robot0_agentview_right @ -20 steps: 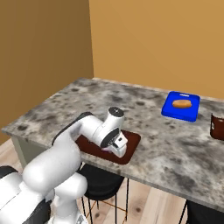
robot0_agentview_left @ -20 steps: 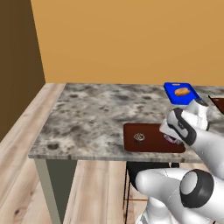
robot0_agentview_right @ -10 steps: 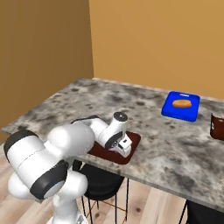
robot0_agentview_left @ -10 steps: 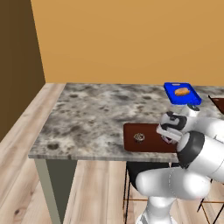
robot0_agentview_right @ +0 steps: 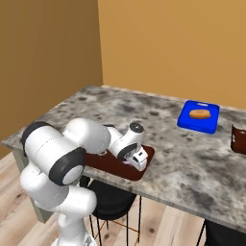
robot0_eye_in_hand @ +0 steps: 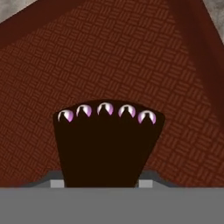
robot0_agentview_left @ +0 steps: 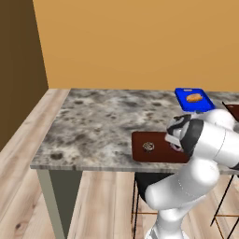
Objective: Take the cake and cupcake from the fridge and place them on the empty tray on the dining counter.
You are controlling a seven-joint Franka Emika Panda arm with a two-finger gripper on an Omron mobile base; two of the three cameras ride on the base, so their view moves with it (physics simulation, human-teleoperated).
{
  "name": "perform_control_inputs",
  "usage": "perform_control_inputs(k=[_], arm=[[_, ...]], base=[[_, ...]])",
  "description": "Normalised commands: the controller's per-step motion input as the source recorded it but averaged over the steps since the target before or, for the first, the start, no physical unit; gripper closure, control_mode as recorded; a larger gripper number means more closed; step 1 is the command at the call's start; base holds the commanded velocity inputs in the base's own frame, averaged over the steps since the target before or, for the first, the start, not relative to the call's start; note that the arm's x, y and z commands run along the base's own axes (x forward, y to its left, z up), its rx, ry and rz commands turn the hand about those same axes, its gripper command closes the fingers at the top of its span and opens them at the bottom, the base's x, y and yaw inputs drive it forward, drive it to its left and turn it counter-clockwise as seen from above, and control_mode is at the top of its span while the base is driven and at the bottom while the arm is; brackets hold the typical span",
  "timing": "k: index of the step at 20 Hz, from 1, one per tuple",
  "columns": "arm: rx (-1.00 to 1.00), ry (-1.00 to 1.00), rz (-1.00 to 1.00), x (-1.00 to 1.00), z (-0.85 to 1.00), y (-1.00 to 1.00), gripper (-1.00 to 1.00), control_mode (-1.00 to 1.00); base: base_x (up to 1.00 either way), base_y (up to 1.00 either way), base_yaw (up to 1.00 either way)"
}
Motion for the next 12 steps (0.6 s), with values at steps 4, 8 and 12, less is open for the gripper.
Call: perform_control_inputs(k=[4,8,12], arm=[[0.00,0.02,-0.05,0.26,-0.40,0.00,1.00,-1.00],[0.00,0.04,-0.05,0.10,-0.56,0.02,-1.00,-1.00],[0.00,-0.01,-0.01,-0.03,0.00,0.00,-1.00,-1.00]], base=[[0.00,0.00,0.00],[0.00,0.00,0.00],[0.00,0.00,0.00]])
